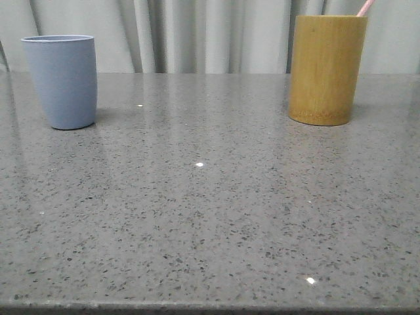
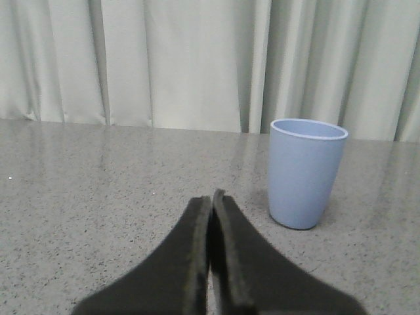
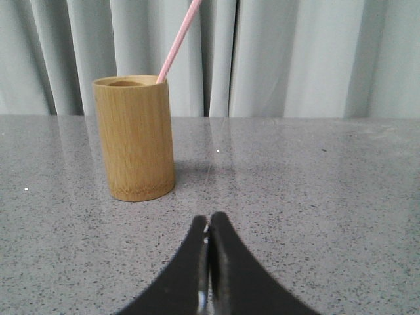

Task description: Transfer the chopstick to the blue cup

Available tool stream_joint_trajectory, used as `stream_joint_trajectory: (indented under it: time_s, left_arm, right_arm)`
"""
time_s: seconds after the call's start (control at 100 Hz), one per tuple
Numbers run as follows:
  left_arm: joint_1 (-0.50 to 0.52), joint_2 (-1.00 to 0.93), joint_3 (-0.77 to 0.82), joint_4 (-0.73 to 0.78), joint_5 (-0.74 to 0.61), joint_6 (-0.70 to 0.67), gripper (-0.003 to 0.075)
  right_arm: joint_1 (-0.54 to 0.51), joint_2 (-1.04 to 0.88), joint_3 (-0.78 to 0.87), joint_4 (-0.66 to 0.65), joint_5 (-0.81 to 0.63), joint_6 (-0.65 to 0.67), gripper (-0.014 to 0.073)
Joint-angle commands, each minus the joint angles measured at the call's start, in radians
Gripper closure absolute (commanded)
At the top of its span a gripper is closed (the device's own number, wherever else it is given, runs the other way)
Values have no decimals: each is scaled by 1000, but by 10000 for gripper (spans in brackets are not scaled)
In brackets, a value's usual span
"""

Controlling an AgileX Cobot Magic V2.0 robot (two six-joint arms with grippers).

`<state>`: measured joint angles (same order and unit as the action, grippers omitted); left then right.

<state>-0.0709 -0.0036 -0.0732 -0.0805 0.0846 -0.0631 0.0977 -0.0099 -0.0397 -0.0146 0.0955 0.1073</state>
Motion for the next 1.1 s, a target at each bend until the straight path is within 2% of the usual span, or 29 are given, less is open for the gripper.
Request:
stream_joint_trajectory:
  time_s: [0.0, 0.12, 0.38, 0.66, 0.93, 1.09]
  left_arm:
    - [-6, 20, -110, -27, 11, -12, 739]
    - [-6, 102, -239, -27, 156, -12, 739]
    - [-6, 365, -545, -23, 488, 7, 739]
    - [-6, 609, -771, -91, 728, 7, 739]
    - [-6, 716, -800, -112, 762, 15, 739]
    - [-6, 721, -800, -112, 724, 21, 736]
  right_arm:
    - [-6, 17, -110, -9, 25, 5, 661]
    - [-6, 89, -244, -9, 176, 5, 661]
    - [-6, 289, -548, -9, 408, 5, 661]
    - [-6, 486, -807, -9, 650, 4, 661]
    - [-6, 557, -821, -9, 654, 4, 661]
    - [-6, 559, -821, -9, 645, 4, 647]
